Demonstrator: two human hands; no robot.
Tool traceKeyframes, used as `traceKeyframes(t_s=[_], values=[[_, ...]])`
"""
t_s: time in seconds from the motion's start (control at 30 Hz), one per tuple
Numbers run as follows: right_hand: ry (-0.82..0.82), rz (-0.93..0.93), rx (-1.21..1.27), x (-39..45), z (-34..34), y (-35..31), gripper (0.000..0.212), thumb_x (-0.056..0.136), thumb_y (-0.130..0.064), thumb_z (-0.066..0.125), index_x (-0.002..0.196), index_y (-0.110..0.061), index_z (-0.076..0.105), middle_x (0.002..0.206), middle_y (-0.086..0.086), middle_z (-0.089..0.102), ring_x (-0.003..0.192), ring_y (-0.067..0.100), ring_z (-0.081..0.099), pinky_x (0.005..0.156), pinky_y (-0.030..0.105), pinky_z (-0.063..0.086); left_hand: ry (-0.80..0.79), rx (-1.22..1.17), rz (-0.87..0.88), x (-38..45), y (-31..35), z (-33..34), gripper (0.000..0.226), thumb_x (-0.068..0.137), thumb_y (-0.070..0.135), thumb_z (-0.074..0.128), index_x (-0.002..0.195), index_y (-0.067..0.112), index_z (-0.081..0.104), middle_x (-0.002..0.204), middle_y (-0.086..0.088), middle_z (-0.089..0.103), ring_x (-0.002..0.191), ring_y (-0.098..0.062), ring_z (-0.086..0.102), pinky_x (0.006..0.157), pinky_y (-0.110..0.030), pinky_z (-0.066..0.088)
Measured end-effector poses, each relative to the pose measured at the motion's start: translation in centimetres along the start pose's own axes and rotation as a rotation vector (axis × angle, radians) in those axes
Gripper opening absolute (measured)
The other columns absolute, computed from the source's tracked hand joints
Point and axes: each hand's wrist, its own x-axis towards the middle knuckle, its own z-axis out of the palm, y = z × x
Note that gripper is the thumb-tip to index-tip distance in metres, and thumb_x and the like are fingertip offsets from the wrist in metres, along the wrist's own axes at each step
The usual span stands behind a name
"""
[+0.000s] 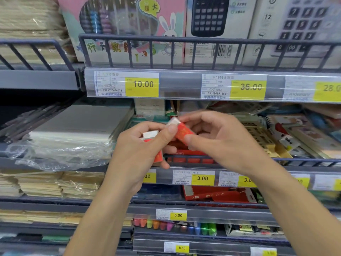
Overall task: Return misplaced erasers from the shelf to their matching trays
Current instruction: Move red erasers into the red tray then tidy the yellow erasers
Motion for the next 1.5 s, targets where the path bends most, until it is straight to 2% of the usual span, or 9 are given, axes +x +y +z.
traceKeyframes(t_s=[0.07, 0.23, 0.4, 0.67, 0.77, 1.03, 1.13, 1.33, 1.5], values=[[-0.003, 0.09, -0.013, 0.5, -1.9, -0.1, 0.028, 0.089, -0.005, 0.071, 0.113, -0.021, 0.071, 0.095, 0.002, 0.074, 0.076, 0.006, 0.066, 0.069, 0.023, 0.055, 0.019, 0.029, -0.008, 0.3, -0.1, -0.3, 0.03, 0.064, 0.05, 0.088, 0.082, 0.029, 0.077, 0.077, -0.006, 0.078, 0.06, -0.021, 0.072, 0.042, -0.025, 0.048], [-0.005, 0.379, -0.163, 1.5, -6.4, 0.7, 0.015, 0.091, -0.02, 0.07, 0.096, -0.031, 0.078, 0.06, -0.003, 0.063, 0.063, 0.011, 0.057, 0.072, 0.025, 0.044, 0.064, 0.024, -0.044, 1.0, -0.5, -0.9, 0.033, 0.057, 0.056, 0.088, 0.073, 0.032, 0.071, 0.056, -0.003, 0.063, 0.048, -0.017, 0.055, 0.036, -0.023, 0.037], [-0.237, 0.515, -0.244, 1.9, -7.5, 0.8, 0.016, 0.095, -0.013, 0.065, 0.096, -0.021, 0.079, 0.056, -0.01, 0.063, 0.058, 0.008, 0.055, 0.06, 0.01, 0.047, 0.048, -0.061, -0.114, 1.4, -0.7, -1.0, 0.021, 0.085, 0.03, 0.083, 0.089, 0.017, 0.067, 0.062, 0.0, 0.063, 0.052, -0.013, 0.055, 0.034, -0.022, 0.033], [-0.228, 0.445, -0.481, 2.4, -6.0, 1.7, 0.007, 0.082, -0.037, 0.079, 0.085, -0.033, 0.073, 0.057, -0.002, 0.068, 0.052, 0.003, 0.06, 0.061, 0.026, 0.044, 0.019, -0.075, -0.125, 1.6, -0.6, -1.2, 0.017, 0.092, 0.019, 0.076, 0.093, 0.012, 0.06, 0.063, -0.002, 0.062, 0.052, -0.015, 0.054, 0.035, -0.024, 0.034], [-0.262, 0.41, -0.615, 2.7, -5.7, 1.7, 0.012, 0.08, -0.046, 0.079, 0.082, -0.036, 0.073, 0.063, -0.017, 0.069, 0.05, -0.003, 0.06, 0.051, 0.014, 0.044, 0.008, -0.079, -0.133, 1.5, -0.6, -1.3, 0.017, 0.092, 0.02, 0.075, 0.092, 0.01, 0.062, 0.065, -0.004, 0.065, 0.053, -0.014, 0.06, 0.033, -0.023, 0.033], [-0.293, 0.274, -0.772, 3.3, -4.9, 2.1, 0.016, 0.079, -0.052, 0.077, 0.081, -0.037, 0.071, 0.076, -0.032, 0.066, 0.068, -0.004, 0.062, 0.055, 0.017, 0.047, -0.04, -0.037, -0.101, 0.8, -0.2, -0.7, 0.036, 0.069, 0.048, 0.084, 0.087, 0.018, 0.075, 0.079, -0.007, 0.078, 0.064, -0.019, 0.072, 0.035, -0.022, 0.038], [-0.328, 0.213, -0.813, 3.5, -4.8, 2.1, 0.014, 0.08, -0.053, 0.075, 0.082, -0.039, 0.071, 0.078, -0.027, 0.068, 0.067, -0.004, 0.061, 0.053, 0.014, 0.046, -0.046, -0.01, -0.109, 0.5, 0.0, -0.5, 0.032, 0.064, 0.056, 0.082, 0.08, 0.028, 0.076, 0.065, 0.002, 0.07, 0.059, -0.015, 0.065, 0.036, -0.021, 0.038], [-0.389, 0.184, -0.756, 3.9, -4.8, 2.6, 0.011, 0.083, -0.047, 0.076, 0.085, -0.037, 0.074, 0.081, -0.017, 0.07, 0.068, 0.002, 0.062, 0.058, 0.019, 0.047, -0.052, 0.017, -0.149, 0.3, 0.3, 0.0, 0.045, 0.07, 0.061, 0.076, 0.079, 0.017, 0.072, 0.057, 0.007, 0.059, 0.042, -0.006, 0.046, 0.035, -0.019, 0.028], [-0.15, 0.191, -0.625, 2.9, -5.0, 3.1, 0.015, 0.08, -0.053, 0.075, 0.083, -0.039, 0.072, 0.079, -0.033, 0.064, 0.069, -0.009, 0.059, 0.058, 0.01, 0.044, -0.052, -0.012, -0.147, 0.1, 0.1, 0.6, 0.045, 0.069, 0.062, 0.077, 0.084, 0.02, 0.071, 0.064, 0.003, 0.064, 0.044, -0.006, 0.05, 0.036, -0.018, 0.028]])
